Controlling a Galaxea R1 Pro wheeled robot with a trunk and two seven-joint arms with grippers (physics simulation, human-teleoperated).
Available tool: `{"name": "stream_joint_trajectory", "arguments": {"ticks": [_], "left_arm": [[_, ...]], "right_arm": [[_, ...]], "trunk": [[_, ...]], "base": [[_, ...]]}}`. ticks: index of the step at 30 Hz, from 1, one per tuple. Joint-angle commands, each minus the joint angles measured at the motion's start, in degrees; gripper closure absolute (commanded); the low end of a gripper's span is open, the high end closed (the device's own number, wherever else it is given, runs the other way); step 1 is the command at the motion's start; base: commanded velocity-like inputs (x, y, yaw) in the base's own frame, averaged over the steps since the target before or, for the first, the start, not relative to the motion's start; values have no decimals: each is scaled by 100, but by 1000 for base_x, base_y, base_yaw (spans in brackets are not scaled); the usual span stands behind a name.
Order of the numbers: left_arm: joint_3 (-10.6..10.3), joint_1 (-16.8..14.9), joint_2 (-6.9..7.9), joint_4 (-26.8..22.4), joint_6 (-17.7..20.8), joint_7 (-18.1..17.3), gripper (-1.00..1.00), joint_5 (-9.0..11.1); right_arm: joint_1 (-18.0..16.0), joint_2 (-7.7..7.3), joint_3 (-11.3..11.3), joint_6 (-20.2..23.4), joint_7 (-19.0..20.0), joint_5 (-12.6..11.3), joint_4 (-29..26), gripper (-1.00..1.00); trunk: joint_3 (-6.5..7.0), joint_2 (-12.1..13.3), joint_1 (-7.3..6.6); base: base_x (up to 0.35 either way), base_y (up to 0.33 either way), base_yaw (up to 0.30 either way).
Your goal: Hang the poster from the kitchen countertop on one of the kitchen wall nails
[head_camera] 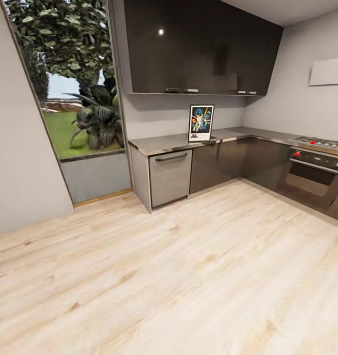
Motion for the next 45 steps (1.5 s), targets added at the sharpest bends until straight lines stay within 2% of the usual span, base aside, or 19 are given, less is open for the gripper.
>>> {"name": "stream_joint_trajectory", "arguments": {"ticks": [1, 26, 45], "left_arm": [[3, 1, -1, -5, -10, 2, -100, -4], [3, 1, -1, -5, -10, 2, -100, -7], [0, 1, -1, -5, -10, 2, -100, -12]], "right_arm": [[-3, -1, 9, -9, -38, 57, 5, -100], [-3, -45, 17, -9, -29, 48, 5, -100], [-3, -36, 17, -9, -35, 48, 5, -100]], "trunk": [[-4, -2, 4], [-4, -2, 4], [-4, -2, 4]], "base": [[340, 0, 0], [340, -3, 0], [312, -128, 5]]}}
